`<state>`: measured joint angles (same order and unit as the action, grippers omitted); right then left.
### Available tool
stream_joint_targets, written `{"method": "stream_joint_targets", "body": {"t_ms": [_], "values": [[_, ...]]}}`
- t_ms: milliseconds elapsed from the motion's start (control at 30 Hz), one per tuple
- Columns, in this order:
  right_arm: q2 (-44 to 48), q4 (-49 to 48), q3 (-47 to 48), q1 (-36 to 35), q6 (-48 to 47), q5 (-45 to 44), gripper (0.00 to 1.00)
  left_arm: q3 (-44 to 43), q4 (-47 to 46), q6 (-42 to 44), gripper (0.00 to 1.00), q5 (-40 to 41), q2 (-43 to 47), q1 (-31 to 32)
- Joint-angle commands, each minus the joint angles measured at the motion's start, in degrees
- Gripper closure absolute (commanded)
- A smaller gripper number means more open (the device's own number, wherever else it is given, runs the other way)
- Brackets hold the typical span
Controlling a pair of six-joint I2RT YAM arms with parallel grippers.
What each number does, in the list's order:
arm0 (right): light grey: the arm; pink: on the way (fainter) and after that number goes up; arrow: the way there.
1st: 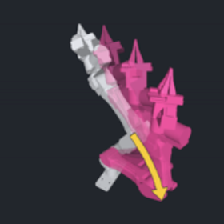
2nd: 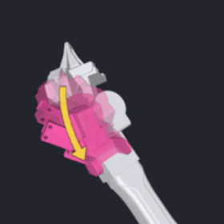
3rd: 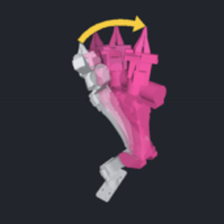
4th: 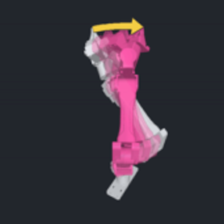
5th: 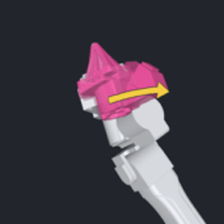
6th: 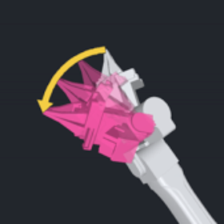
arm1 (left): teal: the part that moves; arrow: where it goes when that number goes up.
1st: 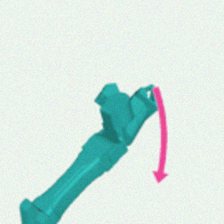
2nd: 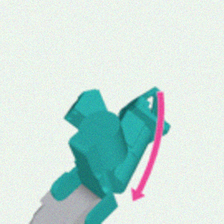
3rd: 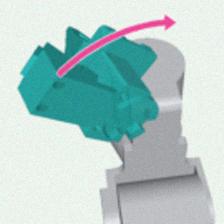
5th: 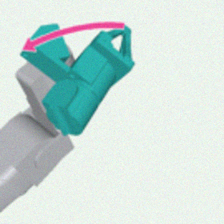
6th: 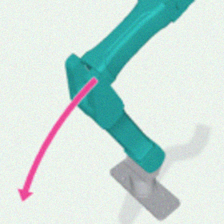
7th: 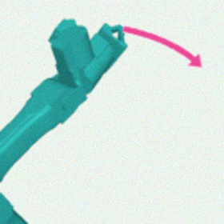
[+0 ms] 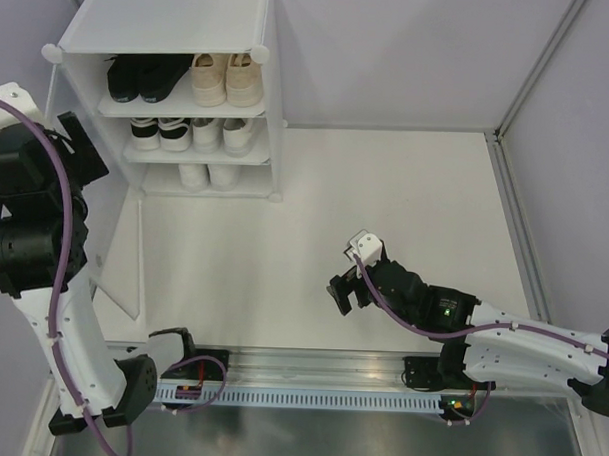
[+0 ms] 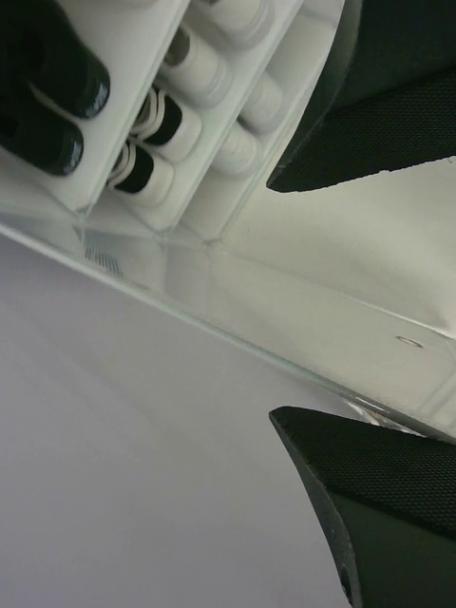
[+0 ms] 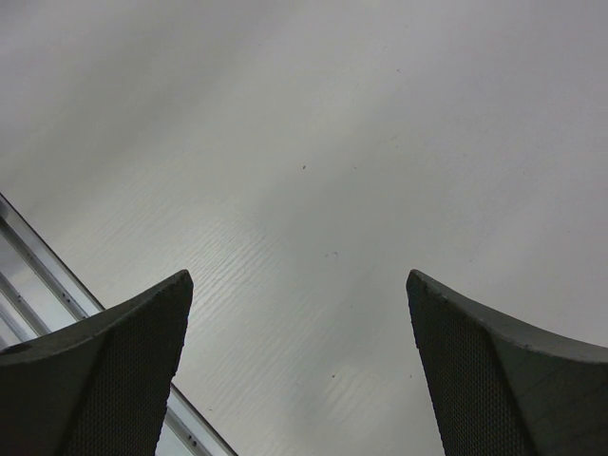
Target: Place and organize the shoes in the shoe cabinet
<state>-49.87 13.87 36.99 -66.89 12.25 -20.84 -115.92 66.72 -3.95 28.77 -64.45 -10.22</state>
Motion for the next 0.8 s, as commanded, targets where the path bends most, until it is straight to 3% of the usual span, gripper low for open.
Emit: {"method": "stream_joint_targets", "body": {"t_ms": [0,333,633,767], "values": [[0.6,-2.2,-0.2,0.2,0.6,-0.9,0.03,-1.6,4.2,-7.2,0.04,-15.0,1.0,-0.2],[1.8,-2.0,-0.3,0.2,0.7,-1.7,0.03,2.2,-0.9,-13.0,0.01,-37.0,3.5,-0.2],[4.2,-1.7,-0.3,0.2,1.0,-3.3,0.03,9.6,-12.2,-19.1,0.00,-49.6,5.5,-0.2],[6.4,-1.7,-0.6,0.2,1.2,-4.4,0.03,17.2,-22.4,-22.6,0.00,-55.1,7.1,-0.2]]}}
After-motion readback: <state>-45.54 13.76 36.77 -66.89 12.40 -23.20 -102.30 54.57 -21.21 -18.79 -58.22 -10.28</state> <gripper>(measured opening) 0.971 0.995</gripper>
